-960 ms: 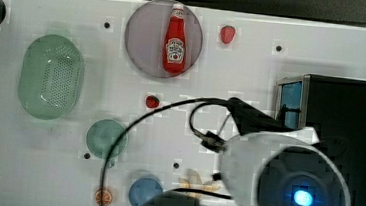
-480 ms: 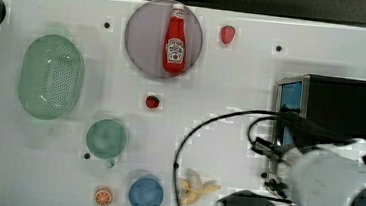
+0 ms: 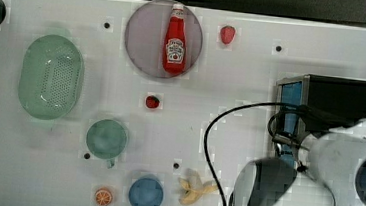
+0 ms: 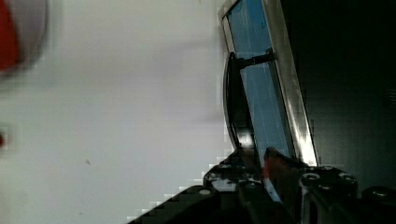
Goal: Flap open oven.
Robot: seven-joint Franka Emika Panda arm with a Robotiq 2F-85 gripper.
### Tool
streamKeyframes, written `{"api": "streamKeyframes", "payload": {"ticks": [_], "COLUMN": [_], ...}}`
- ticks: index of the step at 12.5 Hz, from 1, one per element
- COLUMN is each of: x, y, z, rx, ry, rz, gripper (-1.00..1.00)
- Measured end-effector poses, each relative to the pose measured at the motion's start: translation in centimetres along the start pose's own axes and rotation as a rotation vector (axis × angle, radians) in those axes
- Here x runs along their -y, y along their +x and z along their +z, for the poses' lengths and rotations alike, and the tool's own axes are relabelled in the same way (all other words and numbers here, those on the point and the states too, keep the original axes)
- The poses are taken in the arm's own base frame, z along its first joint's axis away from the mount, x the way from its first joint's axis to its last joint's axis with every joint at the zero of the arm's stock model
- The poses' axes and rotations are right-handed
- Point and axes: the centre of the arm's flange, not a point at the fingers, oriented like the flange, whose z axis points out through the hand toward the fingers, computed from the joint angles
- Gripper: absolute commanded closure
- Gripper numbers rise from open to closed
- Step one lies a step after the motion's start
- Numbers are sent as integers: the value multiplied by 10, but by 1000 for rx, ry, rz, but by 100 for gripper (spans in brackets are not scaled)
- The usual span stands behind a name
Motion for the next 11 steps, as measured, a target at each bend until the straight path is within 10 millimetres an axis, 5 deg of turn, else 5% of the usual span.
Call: {"api": "streamKeyframes", "payload": {"ticks": [6, 11], "x": [-14, -18], "y": [7, 9], "z": [86, 109], "rx": [44, 47], "ry": [-56, -73], "rz": [-19, -33], "gripper": [65, 65]}}
